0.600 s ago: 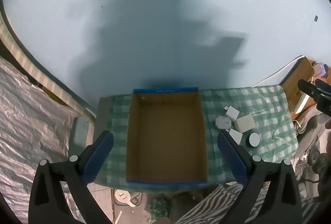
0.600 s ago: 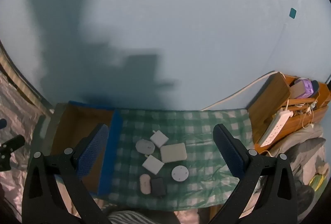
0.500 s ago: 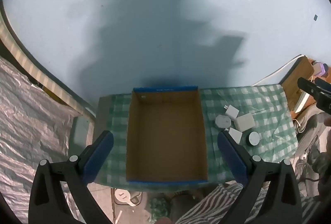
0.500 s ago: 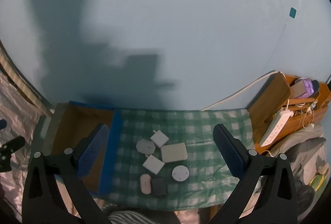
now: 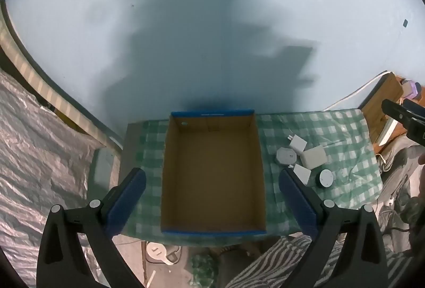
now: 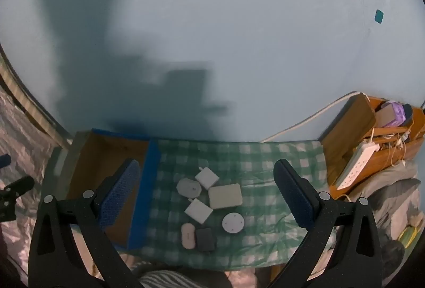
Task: Organize rigid objects
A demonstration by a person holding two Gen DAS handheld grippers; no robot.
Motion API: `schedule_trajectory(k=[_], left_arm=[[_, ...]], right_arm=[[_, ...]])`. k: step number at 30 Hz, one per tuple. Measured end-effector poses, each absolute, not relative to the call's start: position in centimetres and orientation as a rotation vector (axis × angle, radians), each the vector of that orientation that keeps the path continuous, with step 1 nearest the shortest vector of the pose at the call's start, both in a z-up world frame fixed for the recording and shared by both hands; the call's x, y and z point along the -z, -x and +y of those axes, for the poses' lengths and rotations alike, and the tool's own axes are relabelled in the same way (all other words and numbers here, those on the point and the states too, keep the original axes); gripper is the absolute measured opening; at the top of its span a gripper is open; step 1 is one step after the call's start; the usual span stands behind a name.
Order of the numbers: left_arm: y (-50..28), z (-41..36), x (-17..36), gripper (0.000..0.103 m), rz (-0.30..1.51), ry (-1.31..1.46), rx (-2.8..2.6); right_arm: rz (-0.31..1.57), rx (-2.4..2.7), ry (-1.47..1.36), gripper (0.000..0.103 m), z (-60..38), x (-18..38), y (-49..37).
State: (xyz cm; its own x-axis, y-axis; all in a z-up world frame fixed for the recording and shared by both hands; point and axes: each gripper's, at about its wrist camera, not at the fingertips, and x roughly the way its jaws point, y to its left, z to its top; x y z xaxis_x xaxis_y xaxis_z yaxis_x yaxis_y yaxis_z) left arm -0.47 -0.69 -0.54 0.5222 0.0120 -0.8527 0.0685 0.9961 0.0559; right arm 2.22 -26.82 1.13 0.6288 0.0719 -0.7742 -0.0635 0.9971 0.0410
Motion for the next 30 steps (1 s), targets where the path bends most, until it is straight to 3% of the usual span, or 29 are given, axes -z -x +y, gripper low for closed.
schedule_trajectory(k=[30], left_arm=[[0.43,0.20,0.37,0.101,1.027,-0.077,0.037]], right_arm=[[0.900,-0.092,-0.006,0.101,-26.02,-0.42,-2.24]])
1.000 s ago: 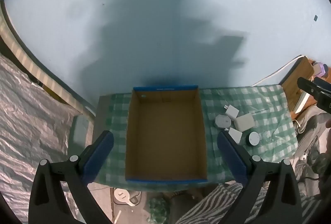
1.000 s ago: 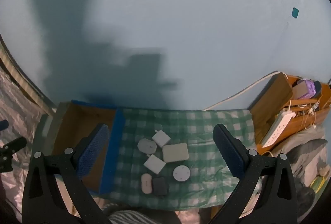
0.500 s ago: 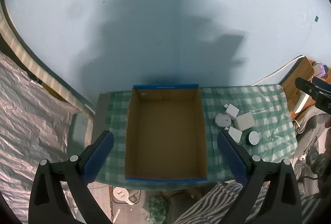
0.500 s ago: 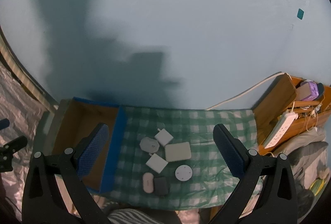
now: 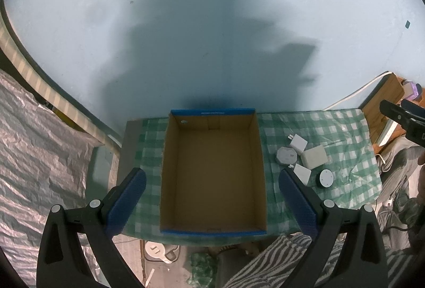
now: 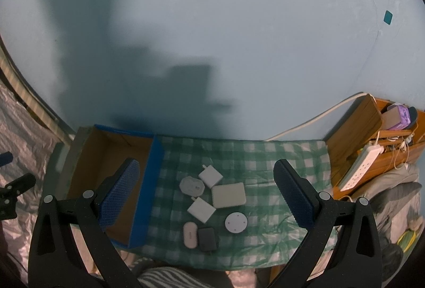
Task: Organize rigid objects
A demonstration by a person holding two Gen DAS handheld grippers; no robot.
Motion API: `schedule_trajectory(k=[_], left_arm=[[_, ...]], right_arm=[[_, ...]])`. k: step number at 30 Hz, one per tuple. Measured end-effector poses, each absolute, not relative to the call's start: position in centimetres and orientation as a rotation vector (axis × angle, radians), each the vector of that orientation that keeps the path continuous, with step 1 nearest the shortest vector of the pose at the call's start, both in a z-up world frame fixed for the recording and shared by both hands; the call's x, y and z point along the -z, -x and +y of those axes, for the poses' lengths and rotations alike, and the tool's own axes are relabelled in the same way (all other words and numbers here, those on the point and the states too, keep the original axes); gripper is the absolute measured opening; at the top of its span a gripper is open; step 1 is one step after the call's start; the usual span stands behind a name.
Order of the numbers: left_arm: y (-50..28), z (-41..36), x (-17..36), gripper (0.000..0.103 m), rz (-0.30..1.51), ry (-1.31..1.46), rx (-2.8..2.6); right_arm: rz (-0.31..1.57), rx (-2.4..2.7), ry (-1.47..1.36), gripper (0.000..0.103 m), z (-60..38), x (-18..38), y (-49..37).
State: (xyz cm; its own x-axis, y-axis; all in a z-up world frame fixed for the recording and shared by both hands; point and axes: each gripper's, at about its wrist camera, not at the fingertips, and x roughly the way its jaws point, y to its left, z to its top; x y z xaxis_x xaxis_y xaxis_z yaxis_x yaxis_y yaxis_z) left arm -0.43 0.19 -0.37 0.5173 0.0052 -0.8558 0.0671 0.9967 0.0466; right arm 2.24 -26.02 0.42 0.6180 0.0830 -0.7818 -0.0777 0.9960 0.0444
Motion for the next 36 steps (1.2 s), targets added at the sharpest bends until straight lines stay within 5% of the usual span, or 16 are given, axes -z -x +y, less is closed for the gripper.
schedule_trajectory(k=[36], left_arm=[[0.15,0.36,0.39,0.101,1.033,-0.077,0.035]], right_arm=[[0.914,-0.101,-0.012,0.101,-26.06,0.10,-2.06]])
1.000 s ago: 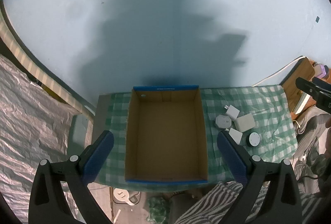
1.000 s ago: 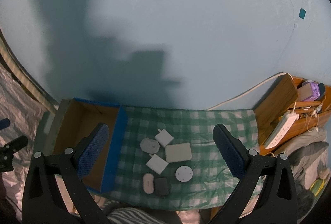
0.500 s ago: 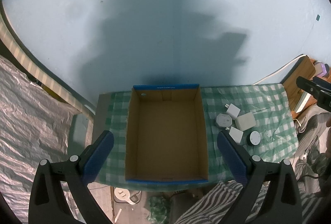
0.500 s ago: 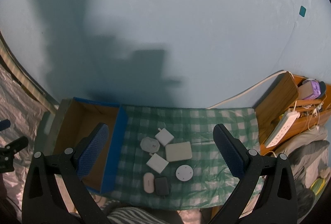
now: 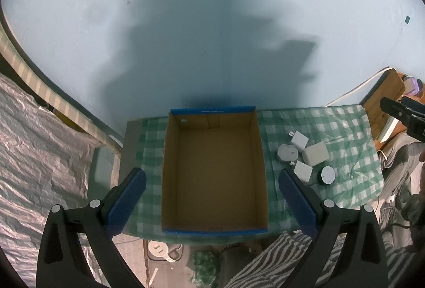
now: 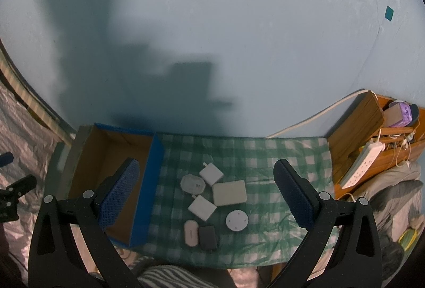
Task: Organize rigid objects
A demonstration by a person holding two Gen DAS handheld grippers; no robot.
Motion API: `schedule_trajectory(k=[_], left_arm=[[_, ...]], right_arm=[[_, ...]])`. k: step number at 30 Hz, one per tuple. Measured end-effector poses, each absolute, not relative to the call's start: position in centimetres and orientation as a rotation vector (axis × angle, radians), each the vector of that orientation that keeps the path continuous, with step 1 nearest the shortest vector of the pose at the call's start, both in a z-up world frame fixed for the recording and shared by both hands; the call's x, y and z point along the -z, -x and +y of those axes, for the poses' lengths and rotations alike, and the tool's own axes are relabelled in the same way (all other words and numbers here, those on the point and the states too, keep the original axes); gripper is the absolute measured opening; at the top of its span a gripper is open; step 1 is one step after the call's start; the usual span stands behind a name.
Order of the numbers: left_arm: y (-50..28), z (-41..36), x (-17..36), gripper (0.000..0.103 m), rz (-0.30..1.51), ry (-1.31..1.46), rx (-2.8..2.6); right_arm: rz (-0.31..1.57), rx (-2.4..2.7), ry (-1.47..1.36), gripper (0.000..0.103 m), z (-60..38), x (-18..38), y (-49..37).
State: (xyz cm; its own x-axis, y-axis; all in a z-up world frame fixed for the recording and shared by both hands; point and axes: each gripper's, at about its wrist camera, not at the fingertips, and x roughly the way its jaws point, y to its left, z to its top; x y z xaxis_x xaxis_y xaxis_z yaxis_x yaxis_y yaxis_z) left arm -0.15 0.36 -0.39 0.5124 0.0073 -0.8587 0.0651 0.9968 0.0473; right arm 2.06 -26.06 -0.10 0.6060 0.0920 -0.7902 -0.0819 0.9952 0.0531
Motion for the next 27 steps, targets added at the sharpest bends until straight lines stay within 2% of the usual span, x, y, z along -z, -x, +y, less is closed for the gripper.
schedule_trajectory(k=[16,27], left_arm=[[0.7,1.3,0.8,0.101,1.044,-0.071,0.023],[-0.3,4.7,4.2,0.101,1.146,-0.047,-0.015]], right_arm=[[0.927,-0.103,-0.010,0.101,-26.2,0.2,-2.3],[1.012,-0.147,-0.033,0.101,-26.4,2.6,-3.4]])
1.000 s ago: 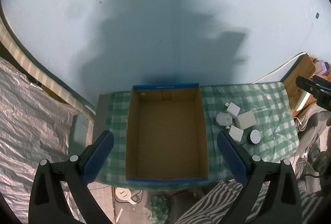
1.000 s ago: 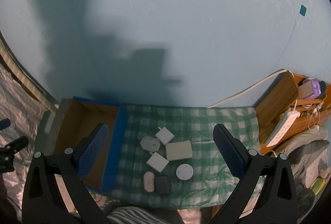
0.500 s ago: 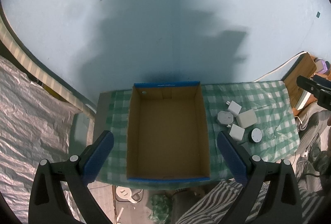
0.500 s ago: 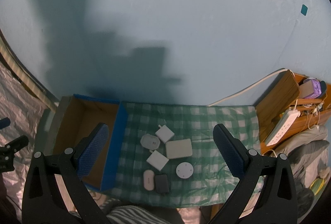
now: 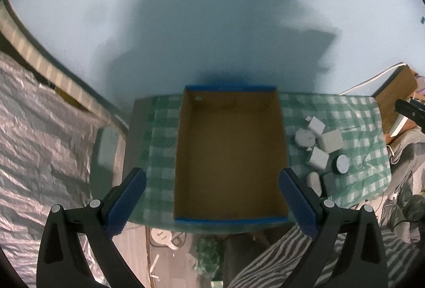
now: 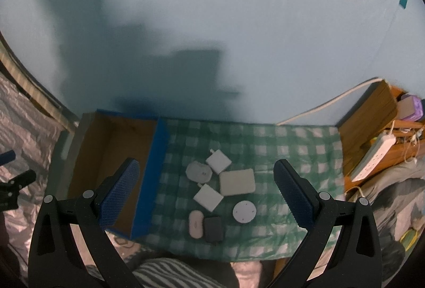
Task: Organize rigid objects
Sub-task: 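Grip the box wall with the left gripper while the right gripper approaches the grey puck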
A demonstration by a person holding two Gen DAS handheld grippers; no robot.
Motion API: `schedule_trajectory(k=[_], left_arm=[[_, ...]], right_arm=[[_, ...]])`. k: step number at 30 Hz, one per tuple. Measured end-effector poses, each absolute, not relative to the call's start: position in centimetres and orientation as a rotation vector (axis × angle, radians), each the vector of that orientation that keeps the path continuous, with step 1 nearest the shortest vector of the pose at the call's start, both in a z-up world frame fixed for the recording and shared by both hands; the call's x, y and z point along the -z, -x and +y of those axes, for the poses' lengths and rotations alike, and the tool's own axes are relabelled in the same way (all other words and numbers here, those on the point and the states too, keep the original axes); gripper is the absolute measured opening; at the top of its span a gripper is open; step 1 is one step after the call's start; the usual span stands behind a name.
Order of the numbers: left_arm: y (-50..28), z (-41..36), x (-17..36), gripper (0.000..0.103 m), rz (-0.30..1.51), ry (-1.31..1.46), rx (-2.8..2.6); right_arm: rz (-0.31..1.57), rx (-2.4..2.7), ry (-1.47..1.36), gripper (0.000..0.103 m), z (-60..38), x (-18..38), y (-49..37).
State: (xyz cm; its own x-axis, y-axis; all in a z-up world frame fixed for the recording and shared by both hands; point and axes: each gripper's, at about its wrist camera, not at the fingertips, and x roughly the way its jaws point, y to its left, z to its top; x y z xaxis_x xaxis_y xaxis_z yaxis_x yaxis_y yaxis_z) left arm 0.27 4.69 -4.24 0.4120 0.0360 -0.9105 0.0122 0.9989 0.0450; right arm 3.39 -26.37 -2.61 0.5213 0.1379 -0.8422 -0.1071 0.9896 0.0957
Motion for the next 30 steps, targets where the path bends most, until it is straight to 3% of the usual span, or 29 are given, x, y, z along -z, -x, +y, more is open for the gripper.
schedule_trajectory(k=[21,25,29,30], left_arm=[[-3.5,11.2,16.2,0.100,1.426,-0.031,-0.043],[-3.6,11.5,18.9,0.086,1.489,-0.045,-0.053],[-3.3,11.9,21.1,0.078,1.532,-0.038,-0.054],[-3.2,12.0,21.5,0.072,1.539,-0.038,-0.057]], right_arm=[[1.315,-0.160,-0.060,0.101,-30.3,15.1,-7.0],[1.356,-0.152,-0.056,0.101,-31.0,17.8,-6.7],[1.413,-0.134,-0.054,0.101,-31.9,20.9,-6.8],[1.422,-0.132,-0.053,0.101,-32.0,21.5,-6.7]])
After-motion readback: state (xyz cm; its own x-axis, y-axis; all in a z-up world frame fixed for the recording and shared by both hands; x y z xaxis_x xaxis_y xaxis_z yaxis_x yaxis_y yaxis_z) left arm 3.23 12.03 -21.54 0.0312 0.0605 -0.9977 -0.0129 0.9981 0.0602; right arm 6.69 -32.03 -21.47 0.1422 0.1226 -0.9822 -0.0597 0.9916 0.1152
